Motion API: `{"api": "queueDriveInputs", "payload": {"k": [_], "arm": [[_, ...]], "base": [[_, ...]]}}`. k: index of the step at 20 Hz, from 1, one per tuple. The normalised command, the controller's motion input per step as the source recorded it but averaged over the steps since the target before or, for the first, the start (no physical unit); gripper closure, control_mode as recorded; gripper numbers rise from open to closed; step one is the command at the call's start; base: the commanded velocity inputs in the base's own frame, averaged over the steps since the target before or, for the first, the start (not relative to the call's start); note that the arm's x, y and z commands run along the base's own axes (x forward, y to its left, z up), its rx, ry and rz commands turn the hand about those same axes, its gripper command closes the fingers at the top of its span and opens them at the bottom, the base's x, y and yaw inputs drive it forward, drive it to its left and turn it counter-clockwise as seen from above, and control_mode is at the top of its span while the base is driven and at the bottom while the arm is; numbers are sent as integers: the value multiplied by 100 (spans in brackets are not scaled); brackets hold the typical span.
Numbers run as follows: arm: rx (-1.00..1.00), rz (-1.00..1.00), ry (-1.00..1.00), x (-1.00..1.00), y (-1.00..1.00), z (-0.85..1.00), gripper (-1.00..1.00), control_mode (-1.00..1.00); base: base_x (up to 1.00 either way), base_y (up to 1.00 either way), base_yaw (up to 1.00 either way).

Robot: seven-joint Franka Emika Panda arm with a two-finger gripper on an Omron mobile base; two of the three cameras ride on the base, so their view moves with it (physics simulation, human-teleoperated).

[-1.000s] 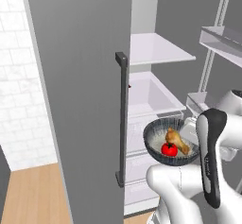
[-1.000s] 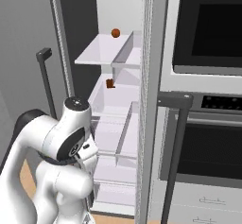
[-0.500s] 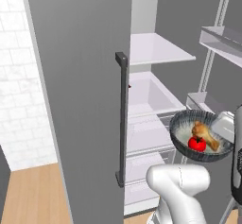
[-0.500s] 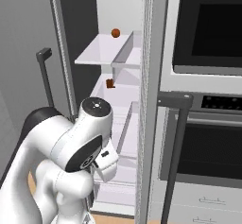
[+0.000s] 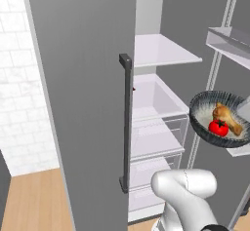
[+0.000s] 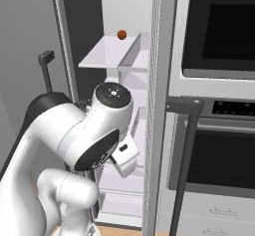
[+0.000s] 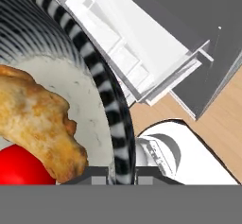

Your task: Pick the chicken drumstick and tomato from their plates and place them in the bowl. Then put the bowl in the fridge.

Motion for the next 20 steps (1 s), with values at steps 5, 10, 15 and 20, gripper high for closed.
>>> {"api": "queueDriveInputs", "payload": {"k": [5, 10, 15, 20], "arm": [[0, -7, -1, 75, 44, 14, 100, -100], [0, -10, 0, 86, 33, -15, 100, -100], [0, -14, 0, 49, 2, -35, 100, -100], [0, -10, 0, 60, 28, -41, 100, -100]], "base": [[0, 0, 0], [0, 0, 0], [0, 0, 0], [0, 0, 0]]}}
